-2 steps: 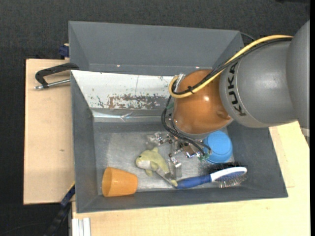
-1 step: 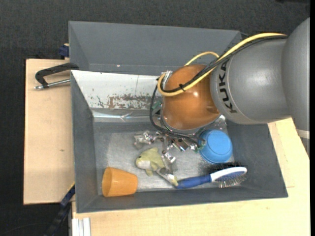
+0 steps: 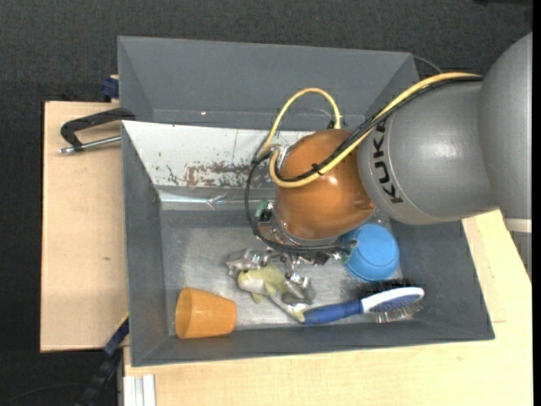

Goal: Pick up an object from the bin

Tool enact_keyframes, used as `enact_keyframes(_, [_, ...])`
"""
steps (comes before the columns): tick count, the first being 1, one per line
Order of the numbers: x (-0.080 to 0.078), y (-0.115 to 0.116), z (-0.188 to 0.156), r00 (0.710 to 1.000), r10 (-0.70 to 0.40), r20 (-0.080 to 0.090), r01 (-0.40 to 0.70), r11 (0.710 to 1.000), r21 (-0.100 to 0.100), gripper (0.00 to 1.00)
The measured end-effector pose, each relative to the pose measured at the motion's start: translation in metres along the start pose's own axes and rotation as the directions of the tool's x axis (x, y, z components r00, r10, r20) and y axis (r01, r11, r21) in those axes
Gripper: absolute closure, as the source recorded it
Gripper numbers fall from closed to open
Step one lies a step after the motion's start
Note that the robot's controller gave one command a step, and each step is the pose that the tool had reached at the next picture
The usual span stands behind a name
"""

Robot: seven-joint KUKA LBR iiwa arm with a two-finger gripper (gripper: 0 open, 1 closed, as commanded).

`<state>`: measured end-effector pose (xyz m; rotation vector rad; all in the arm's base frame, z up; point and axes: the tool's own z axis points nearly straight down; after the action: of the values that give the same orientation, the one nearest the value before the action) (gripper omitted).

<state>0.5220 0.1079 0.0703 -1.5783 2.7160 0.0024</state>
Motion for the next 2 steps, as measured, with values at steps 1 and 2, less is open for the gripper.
enact_keyframes(1, [-0.0017,0.0003,-0.0010,1.000,0.002,0.002,-0.002,1.000,0.001,0.00])
enact_keyframes(2, [-0.0017,0.0000,-0.0022,1.000,0.002,0.001,-0.002,1.000,0.001,1.00])
